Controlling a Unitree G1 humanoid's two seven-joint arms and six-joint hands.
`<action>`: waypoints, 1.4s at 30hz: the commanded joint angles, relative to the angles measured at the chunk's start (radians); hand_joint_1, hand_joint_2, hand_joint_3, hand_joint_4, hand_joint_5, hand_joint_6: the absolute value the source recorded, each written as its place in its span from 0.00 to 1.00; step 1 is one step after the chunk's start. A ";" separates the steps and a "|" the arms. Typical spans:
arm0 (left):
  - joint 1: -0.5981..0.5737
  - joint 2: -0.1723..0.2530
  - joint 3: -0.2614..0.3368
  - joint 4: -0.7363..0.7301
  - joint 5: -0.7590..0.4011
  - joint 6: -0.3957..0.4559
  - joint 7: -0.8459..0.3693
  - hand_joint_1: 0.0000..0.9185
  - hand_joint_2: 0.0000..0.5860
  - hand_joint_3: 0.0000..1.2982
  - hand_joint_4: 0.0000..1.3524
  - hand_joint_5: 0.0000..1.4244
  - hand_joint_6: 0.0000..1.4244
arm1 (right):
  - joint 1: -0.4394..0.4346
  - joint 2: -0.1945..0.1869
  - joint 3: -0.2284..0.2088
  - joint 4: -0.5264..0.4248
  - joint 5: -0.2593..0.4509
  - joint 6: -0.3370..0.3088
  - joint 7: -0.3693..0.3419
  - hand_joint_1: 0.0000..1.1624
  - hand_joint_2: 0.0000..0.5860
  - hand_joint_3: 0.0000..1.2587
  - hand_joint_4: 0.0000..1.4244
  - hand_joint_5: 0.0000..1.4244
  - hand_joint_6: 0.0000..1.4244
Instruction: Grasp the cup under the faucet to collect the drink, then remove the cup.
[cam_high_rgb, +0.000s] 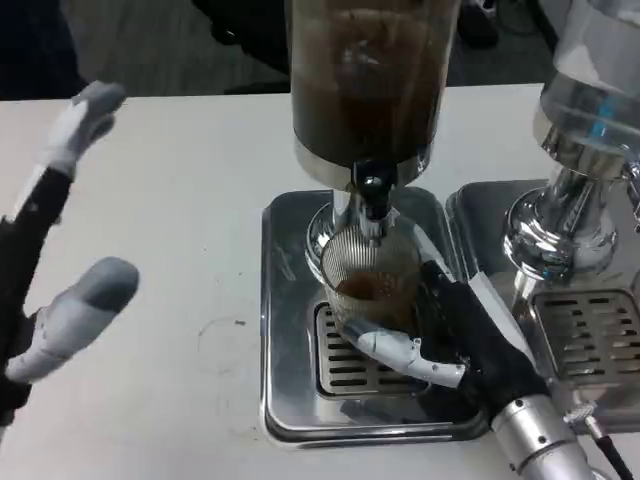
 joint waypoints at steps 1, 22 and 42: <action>0.038 -0.010 0.002 0.091 0.061 -0.041 0.051 0.00 0.20 0.06 0.00 0.05 0.00 | -0.020 0.002 0.002 0.017 0.000 -0.016 0.000 0.60 0.33 0.00 0.00 0.00 0.00; 0.060 0.045 -0.052 0.420 0.197 -0.098 0.183 0.00 0.22 0.06 0.00 0.03 0.00 | -0.020 0.043 -0.012 0.020 0.027 0.002 0.002 0.62 0.33 0.00 0.00 0.00 0.00; 0.061 0.061 -0.099 0.466 0.153 -0.089 0.176 0.00 0.22 0.07 0.00 0.04 0.00 | -0.048 0.087 0.008 0.102 -0.018 -0.032 -0.097 0.68 0.30 0.00 0.00 0.00 0.00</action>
